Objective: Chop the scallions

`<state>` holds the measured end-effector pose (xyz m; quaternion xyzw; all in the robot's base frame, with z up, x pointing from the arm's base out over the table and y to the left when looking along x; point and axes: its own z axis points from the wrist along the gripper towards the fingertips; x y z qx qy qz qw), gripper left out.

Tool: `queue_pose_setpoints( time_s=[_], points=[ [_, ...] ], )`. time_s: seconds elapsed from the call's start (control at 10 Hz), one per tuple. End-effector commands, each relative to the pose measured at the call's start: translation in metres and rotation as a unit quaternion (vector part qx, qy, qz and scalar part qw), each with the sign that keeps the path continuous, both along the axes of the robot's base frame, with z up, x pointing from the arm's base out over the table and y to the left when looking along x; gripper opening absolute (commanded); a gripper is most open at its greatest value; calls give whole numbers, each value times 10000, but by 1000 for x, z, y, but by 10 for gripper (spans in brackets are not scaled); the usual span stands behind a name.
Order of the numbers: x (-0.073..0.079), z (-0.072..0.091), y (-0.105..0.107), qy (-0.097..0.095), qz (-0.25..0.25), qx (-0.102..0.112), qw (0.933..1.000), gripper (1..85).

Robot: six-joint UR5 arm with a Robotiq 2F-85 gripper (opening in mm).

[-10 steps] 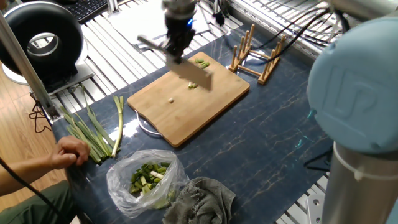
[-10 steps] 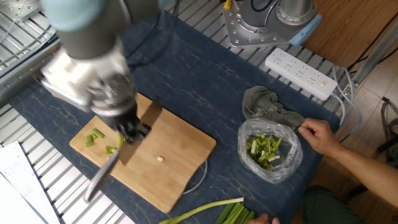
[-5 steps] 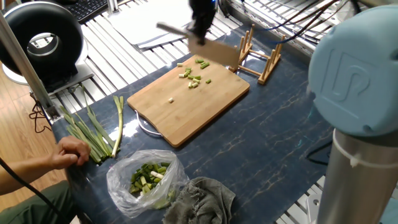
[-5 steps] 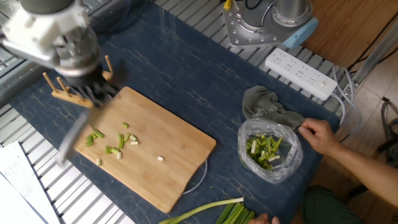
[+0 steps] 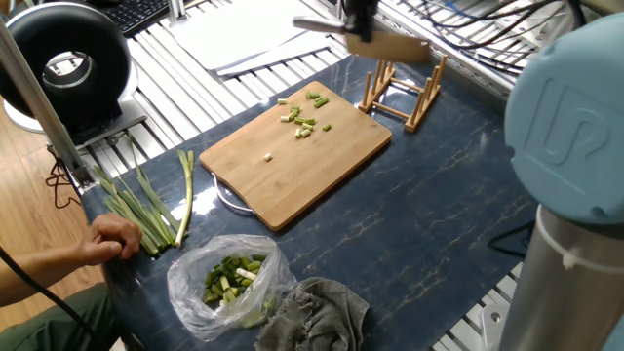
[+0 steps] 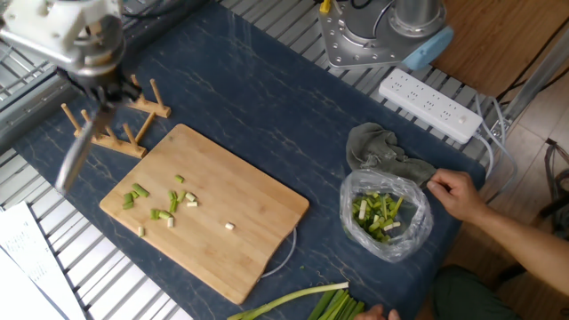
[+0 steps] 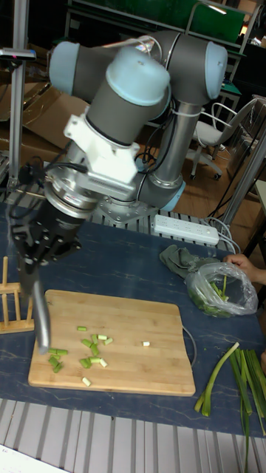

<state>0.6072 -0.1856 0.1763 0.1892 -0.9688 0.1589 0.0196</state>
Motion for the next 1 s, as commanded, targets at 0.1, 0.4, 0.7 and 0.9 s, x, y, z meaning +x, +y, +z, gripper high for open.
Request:
queue_pose_setpoints(
  time_s=[0.1, 0.4, 0.7, 0.9],
  points=[
    [-26, -21, -13, 36, -63, 432, 9990, 17],
    [-36, -32, -7, 83, -192, 724, 9972, 17],
    [-32, -46, -4, -13, -182, 948, 9953, 17],
    [-28, -59, -2, -106, -153, 1110, 9936, 17]
  ],
)
